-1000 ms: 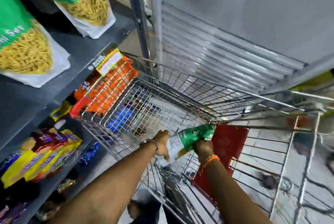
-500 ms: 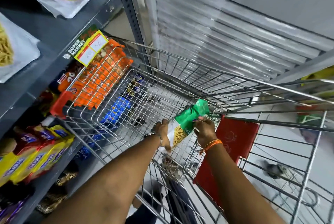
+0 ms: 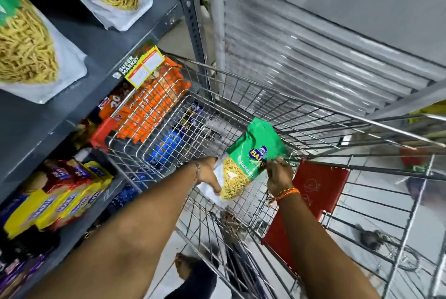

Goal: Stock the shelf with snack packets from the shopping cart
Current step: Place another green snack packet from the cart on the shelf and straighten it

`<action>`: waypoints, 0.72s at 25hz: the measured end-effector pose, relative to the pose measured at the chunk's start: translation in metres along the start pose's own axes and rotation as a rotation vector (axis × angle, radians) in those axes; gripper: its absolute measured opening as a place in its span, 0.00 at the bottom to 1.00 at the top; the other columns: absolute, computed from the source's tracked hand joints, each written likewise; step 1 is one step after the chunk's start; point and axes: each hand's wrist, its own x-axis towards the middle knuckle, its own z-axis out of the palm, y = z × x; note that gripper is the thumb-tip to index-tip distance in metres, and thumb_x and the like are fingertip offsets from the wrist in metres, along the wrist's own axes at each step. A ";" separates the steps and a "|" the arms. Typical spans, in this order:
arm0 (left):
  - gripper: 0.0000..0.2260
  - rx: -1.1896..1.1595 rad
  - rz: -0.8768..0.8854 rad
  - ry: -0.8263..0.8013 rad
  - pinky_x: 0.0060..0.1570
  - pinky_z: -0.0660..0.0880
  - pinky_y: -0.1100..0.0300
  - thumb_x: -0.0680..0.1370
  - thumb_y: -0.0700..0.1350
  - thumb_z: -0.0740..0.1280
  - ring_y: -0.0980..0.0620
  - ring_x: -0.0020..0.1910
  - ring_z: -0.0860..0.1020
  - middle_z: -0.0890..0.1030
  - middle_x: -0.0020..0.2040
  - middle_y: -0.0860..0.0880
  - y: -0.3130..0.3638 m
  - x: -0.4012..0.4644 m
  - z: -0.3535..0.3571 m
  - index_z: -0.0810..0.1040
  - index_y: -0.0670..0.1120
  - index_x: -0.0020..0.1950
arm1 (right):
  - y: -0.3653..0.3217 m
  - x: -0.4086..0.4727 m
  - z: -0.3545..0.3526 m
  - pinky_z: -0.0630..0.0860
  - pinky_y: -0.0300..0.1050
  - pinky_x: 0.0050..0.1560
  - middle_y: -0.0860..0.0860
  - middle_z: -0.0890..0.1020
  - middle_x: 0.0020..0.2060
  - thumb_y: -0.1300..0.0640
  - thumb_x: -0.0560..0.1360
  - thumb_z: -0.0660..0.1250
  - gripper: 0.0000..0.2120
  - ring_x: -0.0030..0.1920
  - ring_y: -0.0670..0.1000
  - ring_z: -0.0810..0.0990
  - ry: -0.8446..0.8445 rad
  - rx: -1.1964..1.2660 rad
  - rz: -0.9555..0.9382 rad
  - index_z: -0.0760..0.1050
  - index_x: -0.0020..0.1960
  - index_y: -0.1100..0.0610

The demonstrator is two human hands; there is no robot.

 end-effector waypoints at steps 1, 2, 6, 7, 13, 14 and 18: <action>0.48 -0.054 0.004 0.003 0.70 0.72 0.47 0.60 0.50 0.83 0.41 0.69 0.72 0.72 0.71 0.45 -0.005 -0.008 -0.008 0.63 0.46 0.74 | -0.005 -0.010 0.004 0.73 0.36 0.42 0.49 0.78 0.44 0.69 0.75 0.67 0.15 0.41 0.43 0.80 0.013 0.051 0.002 0.69 0.47 0.50; 0.48 -0.096 0.024 0.017 0.71 0.70 0.48 0.60 0.49 0.83 0.41 0.71 0.71 0.71 0.72 0.45 -0.010 -0.017 -0.015 0.62 0.46 0.75 | -0.009 -0.019 0.008 0.69 0.38 0.46 0.46 0.79 0.43 0.66 0.75 0.69 0.15 0.44 0.43 0.77 -0.014 0.097 0.005 0.68 0.46 0.49; 0.47 -0.230 0.092 0.087 0.71 0.67 0.56 0.61 0.47 0.83 0.46 0.70 0.70 0.71 0.70 0.50 -0.027 -0.057 -0.036 0.62 0.43 0.74 | -0.030 -0.054 0.024 0.69 0.43 0.53 0.49 0.80 0.54 0.57 0.76 0.69 0.10 0.54 0.47 0.76 -0.339 0.232 0.020 0.72 0.56 0.50; 0.46 -0.280 0.110 0.087 0.70 0.67 0.57 0.61 0.45 0.84 0.47 0.69 0.71 0.73 0.70 0.50 -0.030 -0.062 -0.038 0.64 0.42 0.73 | -0.038 -0.063 0.029 0.70 0.43 0.53 0.50 0.81 0.53 0.58 0.77 0.67 0.06 0.53 0.47 0.77 -0.377 0.254 0.005 0.74 0.53 0.51; 0.47 -0.516 0.269 0.248 0.67 0.76 0.46 0.48 0.50 0.85 0.45 0.61 0.81 0.83 0.61 0.48 -0.048 -0.105 -0.036 0.75 0.45 0.65 | -0.081 -0.127 0.063 0.83 0.49 0.50 0.51 0.86 0.47 0.62 0.77 0.67 0.06 0.46 0.49 0.84 -0.573 0.296 -0.282 0.77 0.53 0.58; 0.48 -0.554 0.305 0.271 0.67 0.76 0.46 0.48 0.50 0.85 0.44 0.62 0.81 0.83 0.62 0.47 -0.051 -0.112 -0.034 0.74 0.45 0.66 | -0.090 -0.139 0.068 0.83 0.51 0.52 0.52 0.87 0.49 0.60 0.75 0.70 0.10 0.46 0.50 0.85 -0.604 0.294 -0.316 0.78 0.56 0.59; 0.43 -0.647 0.383 0.397 0.69 0.74 0.49 0.53 0.41 0.85 0.47 0.64 0.80 0.81 0.64 0.49 -0.060 -0.158 -0.033 0.72 0.51 0.65 | -0.125 -0.191 0.096 0.83 0.42 0.40 0.49 0.87 0.40 0.68 0.78 0.63 0.07 0.38 0.45 0.85 -0.675 0.242 -0.437 0.77 0.49 0.59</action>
